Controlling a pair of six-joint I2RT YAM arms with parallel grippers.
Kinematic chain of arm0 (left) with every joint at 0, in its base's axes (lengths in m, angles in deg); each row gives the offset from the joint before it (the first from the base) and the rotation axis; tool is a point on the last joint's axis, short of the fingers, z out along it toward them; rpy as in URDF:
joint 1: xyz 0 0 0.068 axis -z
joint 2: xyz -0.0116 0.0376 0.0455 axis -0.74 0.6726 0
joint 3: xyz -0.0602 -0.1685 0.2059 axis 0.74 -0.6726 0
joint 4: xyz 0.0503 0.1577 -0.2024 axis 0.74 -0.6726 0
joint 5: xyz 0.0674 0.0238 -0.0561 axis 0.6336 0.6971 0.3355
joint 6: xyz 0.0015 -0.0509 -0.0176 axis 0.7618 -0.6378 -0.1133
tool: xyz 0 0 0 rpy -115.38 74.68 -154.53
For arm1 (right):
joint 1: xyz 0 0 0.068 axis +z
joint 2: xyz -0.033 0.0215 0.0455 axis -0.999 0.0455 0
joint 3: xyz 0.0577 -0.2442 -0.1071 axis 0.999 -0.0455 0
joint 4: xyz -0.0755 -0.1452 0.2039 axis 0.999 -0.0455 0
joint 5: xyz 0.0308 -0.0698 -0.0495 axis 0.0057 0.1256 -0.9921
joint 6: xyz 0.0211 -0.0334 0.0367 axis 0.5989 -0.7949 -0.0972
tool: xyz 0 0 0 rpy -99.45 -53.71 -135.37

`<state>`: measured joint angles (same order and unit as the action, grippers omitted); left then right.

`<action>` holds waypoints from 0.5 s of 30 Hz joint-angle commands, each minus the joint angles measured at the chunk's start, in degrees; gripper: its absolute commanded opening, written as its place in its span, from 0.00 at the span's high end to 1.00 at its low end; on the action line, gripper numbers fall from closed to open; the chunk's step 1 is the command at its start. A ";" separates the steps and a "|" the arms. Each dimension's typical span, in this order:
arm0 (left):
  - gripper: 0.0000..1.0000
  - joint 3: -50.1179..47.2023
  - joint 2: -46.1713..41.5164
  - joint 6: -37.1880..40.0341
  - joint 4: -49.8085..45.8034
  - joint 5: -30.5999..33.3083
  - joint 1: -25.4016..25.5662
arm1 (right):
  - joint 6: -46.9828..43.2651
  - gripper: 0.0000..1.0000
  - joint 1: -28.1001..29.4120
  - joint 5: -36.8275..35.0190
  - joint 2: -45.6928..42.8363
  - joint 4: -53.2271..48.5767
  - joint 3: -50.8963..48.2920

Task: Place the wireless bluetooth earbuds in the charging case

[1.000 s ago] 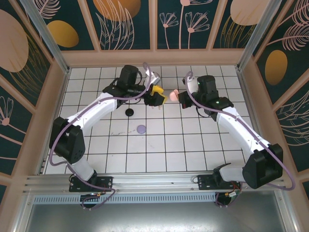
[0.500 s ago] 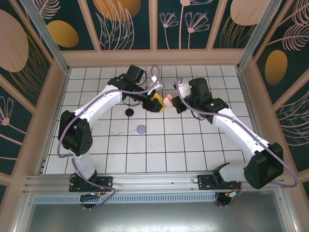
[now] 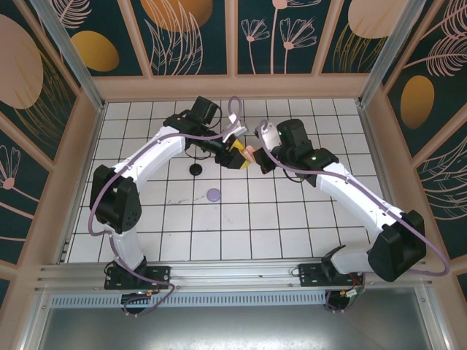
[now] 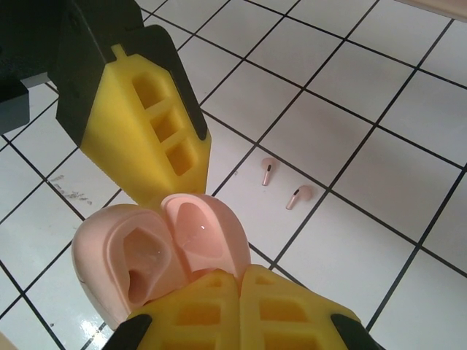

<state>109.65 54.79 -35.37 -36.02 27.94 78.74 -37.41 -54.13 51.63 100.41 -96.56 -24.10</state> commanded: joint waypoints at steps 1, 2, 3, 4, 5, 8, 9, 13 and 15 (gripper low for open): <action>0.41 1.82 0.88 1.59 -0.46 -2.32 0.02 | -0.32 1.00 0.97 0.23 0.59 -0.32 2.46; 0.41 1.77 0.84 1.64 -0.44 -2.41 0.02 | -0.28 1.00 0.96 0.23 0.66 -0.32 2.61; 0.42 1.77 0.84 1.64 -0.45 -2.34 0.02 | -0.33 1.00 0.94 0.38 0.68 -0.32 2.67; 0.43 1.80 0.92 1.69 -0.44 -2.44 -0.03 | -0.31 1.00 1.04 0.56 0.66 -0.32 2.76; 0.44 1.78 0.96 1.73 -0.44 -2.50 0.02 | -0.33 1.00 1.09 0.63 0.68 -0.33 2.77; 0.48 1.83 1.19 1.58 -0.02 -2.74 0.02 | -0.32 1.00 1.19 0.84 0.68 -0.41 2.94; 0.50 1.76 1.12 1.42 0.28 -2.83 0.02 | -0.25 1.00 1.23 0.93 0.61 -0.39 2.92; 0.56 1.65 1.18 0.72 1.50 -3.21 0.02 | -0.24 1.00 1.46 0.94 0.68 -0.58 3.19; 0.59 1.59 1.18 0.50 1.97 -3.55 -0.04 | -0.24 1.00 1.54 0.84 0.68 -0.67 3.29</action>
<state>109.65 55.16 -35.43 -35.93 27.72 78.69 -37.41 -53.57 51.37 100.66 -97.08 -23.00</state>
